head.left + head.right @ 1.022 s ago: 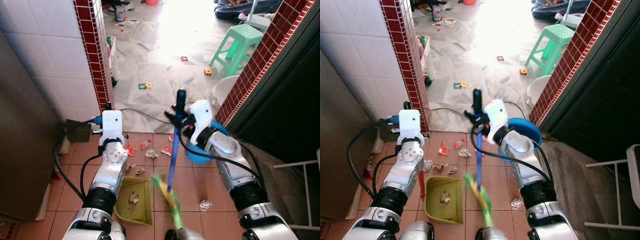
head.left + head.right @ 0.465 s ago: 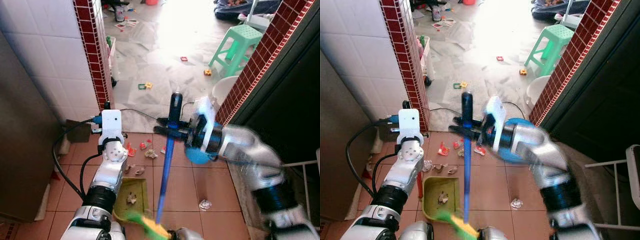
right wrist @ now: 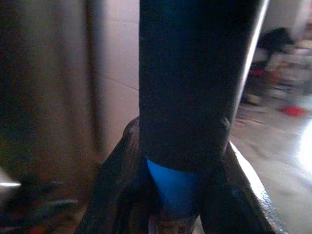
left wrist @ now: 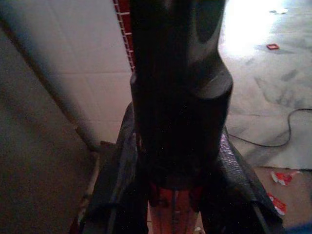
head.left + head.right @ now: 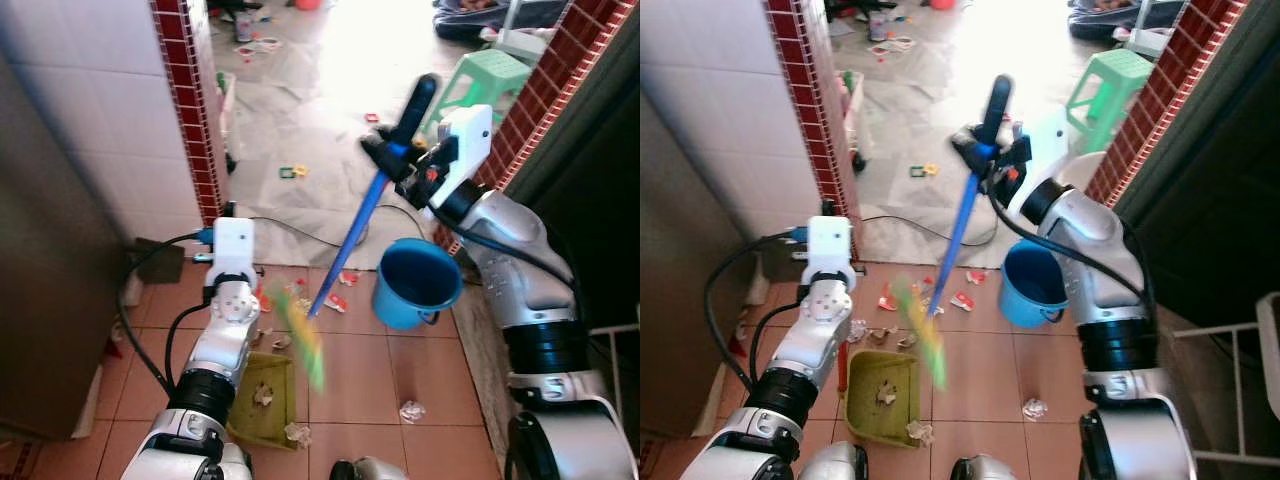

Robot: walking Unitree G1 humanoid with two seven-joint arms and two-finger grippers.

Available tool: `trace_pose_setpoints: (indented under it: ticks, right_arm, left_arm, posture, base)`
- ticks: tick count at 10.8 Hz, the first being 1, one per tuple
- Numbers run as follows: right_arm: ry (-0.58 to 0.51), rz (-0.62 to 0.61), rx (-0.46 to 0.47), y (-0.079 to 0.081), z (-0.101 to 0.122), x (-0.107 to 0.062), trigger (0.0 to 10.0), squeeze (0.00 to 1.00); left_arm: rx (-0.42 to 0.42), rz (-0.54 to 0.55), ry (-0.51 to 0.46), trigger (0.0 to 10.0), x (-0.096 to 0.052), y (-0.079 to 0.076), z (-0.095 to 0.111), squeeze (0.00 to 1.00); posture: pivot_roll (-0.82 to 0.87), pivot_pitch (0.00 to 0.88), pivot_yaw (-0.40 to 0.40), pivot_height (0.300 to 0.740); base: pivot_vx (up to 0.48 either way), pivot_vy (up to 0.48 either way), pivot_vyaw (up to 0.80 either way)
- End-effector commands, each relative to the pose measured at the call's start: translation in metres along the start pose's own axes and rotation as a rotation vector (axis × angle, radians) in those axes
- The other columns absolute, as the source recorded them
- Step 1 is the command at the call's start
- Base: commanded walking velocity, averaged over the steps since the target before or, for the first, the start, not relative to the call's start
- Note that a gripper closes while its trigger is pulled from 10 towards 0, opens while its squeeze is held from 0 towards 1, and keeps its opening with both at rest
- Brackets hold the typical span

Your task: Sweep floor

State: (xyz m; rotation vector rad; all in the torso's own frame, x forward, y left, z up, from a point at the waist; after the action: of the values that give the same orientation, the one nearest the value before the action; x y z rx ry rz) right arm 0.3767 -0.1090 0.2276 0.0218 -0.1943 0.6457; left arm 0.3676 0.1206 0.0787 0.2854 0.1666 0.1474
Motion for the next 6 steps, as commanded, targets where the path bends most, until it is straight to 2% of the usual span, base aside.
trace_pose_setpoints:
  ticks: [1,2,4,6]
  right_arm:
    - [0.046,-0.075,-0.1,-0.01,-0.005,-0.001,10.0,0.0]
    - [0.102,-0.152,-0.134,-0.013,-0.023,-0.005,10.0,0.0]
    - [0.135,-0.163,-0.144,-0.006,-0.038,-0.007,10.0,0.0]
    - [0.155,-0.196,-0.13,-0.003,-0.05,-0.006,10.0,0.0]
  left_arm:
    - [0.081,-0.071,0.052,10.0,-0.004,-0.009,-0.015,0.0]
    - [0.048,-0.118,0.09,10.0,-0.006,-0.014,-0.018,0.0]
    - [0.045,-0.138,0.12,10.0,-0.006,-0.014,-0.022,0.0]
    - [0.065,-0.216,0.12,10.0,-0.009,-0.021,-0.02,0.0]
  posture:
    - [0.03,0.058,-0.052,0.74]
    - [0.03,0.057,-0.049,0.74]
    - [0.04,0.055,-0.044,0.74]
    - [0.06,0.073,-0.037,0.74]
  base:
    - [0.0,0.0,0.0]
    - [0.0,0.0,0.0]
    - [0.0,0.0,0.0]
    - [0.0,0.0,0.0]
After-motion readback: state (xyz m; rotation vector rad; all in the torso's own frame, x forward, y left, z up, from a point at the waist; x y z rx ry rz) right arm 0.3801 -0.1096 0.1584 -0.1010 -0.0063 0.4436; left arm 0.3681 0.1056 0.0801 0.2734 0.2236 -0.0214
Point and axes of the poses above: a point about 5 cm out from each wrist's last joint towards the gripper, its own x axis pointing out of the wrist towards the gripper, its own z axis along the axis of the wrist's last joint, y = z × x, the point moved 4 cm from there along x, pointing out of the wrist towards the gripper, and after that the axes turned 4 degrees about x, right-handed, at the moved point
